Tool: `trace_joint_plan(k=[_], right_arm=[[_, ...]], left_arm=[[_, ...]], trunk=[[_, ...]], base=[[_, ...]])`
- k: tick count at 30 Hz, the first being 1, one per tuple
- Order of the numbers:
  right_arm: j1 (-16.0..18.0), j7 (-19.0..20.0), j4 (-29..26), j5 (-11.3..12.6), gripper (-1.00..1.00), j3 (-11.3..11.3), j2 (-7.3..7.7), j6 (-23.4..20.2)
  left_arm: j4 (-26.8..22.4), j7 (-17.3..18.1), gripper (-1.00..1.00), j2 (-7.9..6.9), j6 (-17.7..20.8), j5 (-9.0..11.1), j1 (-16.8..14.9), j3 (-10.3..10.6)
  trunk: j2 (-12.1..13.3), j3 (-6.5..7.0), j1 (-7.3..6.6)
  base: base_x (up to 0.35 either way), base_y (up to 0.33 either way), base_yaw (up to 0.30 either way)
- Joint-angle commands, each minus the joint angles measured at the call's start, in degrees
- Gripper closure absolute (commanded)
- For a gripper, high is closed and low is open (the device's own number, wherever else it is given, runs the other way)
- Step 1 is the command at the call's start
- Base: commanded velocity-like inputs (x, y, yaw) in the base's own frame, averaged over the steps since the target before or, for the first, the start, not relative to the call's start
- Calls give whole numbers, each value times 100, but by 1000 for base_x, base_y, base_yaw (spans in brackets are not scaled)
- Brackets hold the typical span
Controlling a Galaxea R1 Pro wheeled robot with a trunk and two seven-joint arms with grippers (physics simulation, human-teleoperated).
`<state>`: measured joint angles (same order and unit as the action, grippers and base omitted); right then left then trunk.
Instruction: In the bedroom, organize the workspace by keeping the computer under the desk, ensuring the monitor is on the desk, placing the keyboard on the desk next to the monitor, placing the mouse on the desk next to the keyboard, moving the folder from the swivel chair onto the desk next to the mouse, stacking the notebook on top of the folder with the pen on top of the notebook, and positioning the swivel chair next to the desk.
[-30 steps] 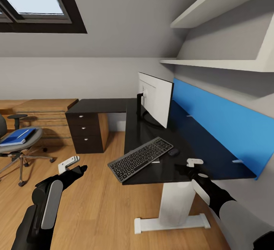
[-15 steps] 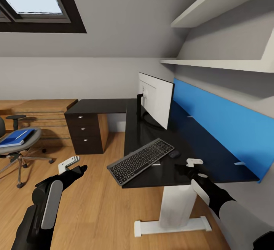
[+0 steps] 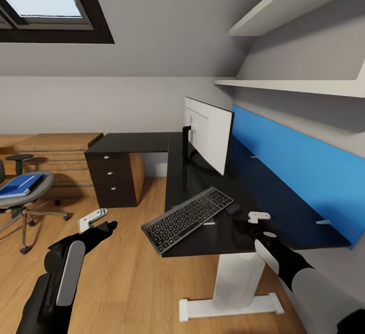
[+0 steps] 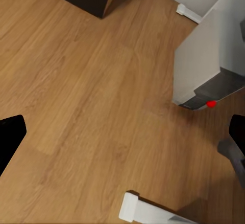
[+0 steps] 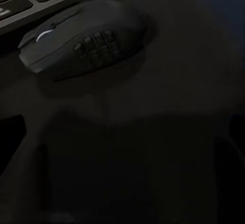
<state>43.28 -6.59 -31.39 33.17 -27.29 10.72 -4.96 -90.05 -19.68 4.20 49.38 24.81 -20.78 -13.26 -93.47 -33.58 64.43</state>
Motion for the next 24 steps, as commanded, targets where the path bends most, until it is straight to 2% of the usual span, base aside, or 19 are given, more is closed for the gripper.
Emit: trace_joint_plan(k=[1, 24], right_arm=[[5, -53, -16, 41, -100, -48, 9, -22], [5, -53, -16, 32, -100, -55, 9, -22]], left_arm=[[2, -45, -100, 4, 20, 59, -5, 6], [33, -45, -100, 2, 18, 50, -5, 60]], trunk=[[-3, -6, 1], [-3, -6, 1]], base=[[105, 8, 0], [62, 18, 0]])
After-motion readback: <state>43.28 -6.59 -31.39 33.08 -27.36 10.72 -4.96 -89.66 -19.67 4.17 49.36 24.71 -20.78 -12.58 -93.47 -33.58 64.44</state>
